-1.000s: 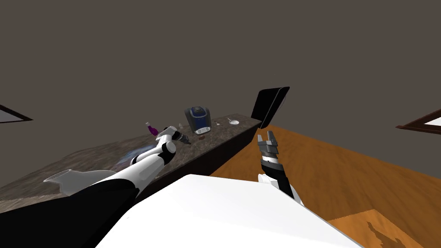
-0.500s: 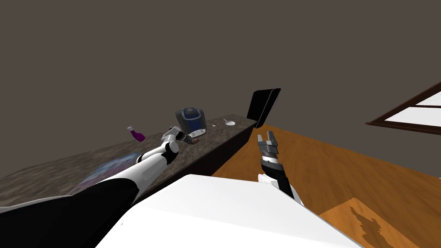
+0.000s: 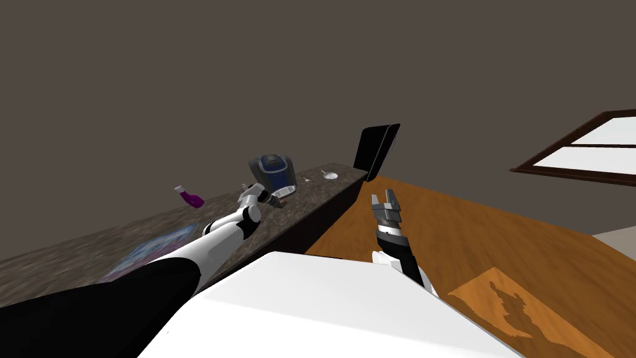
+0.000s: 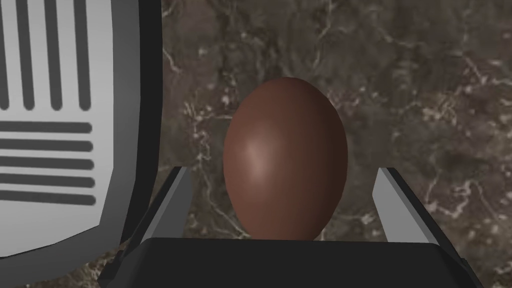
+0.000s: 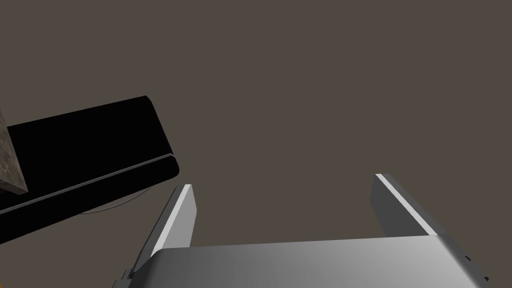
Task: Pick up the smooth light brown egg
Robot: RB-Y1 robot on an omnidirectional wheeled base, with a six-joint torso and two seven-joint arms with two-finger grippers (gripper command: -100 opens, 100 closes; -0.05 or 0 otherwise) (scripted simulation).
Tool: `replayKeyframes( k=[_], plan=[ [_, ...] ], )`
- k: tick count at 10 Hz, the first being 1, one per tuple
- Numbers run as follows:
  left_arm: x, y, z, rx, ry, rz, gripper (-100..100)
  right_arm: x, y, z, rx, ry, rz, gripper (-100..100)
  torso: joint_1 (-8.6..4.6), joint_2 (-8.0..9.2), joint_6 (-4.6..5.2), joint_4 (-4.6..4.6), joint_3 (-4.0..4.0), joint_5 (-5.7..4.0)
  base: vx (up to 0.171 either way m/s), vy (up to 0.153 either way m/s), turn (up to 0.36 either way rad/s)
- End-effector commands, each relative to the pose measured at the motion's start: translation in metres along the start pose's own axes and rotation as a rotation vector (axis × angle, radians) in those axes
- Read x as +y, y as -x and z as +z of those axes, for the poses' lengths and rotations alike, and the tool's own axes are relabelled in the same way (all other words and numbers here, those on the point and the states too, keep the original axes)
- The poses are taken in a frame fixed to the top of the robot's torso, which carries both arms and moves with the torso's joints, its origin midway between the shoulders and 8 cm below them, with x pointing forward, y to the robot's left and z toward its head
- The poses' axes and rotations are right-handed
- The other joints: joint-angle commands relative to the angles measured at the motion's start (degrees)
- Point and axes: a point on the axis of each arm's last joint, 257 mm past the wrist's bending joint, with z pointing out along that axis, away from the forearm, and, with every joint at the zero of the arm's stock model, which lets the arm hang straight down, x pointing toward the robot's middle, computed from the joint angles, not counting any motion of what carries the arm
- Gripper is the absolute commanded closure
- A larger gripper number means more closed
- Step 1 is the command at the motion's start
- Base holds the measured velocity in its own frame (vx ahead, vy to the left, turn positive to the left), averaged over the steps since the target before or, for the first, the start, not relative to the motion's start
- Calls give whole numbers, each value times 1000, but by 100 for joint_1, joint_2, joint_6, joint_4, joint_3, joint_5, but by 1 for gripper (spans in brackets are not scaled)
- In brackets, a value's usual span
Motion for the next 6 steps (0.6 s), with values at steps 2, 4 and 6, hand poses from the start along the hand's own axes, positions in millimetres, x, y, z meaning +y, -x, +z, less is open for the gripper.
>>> replayKeyframes(
  k=[2,4,6],
  plan=[
    [1,-14,14,2,-20,-29,-100,0,0,0,0,0,0,0,2,2,0,1,2,0,-96,106,-129],
    [2,-14,15,3,-19,-30,-100,0,0,0,0,0,0,0,0,0,-2,1,1,0,-49,73,-66],
    [2,-14,16,3,-20,-32,100,0,0,0,0,0,0,0,-28,-25,-3,-4,-14,-6,-3,4,1]
  ],
)
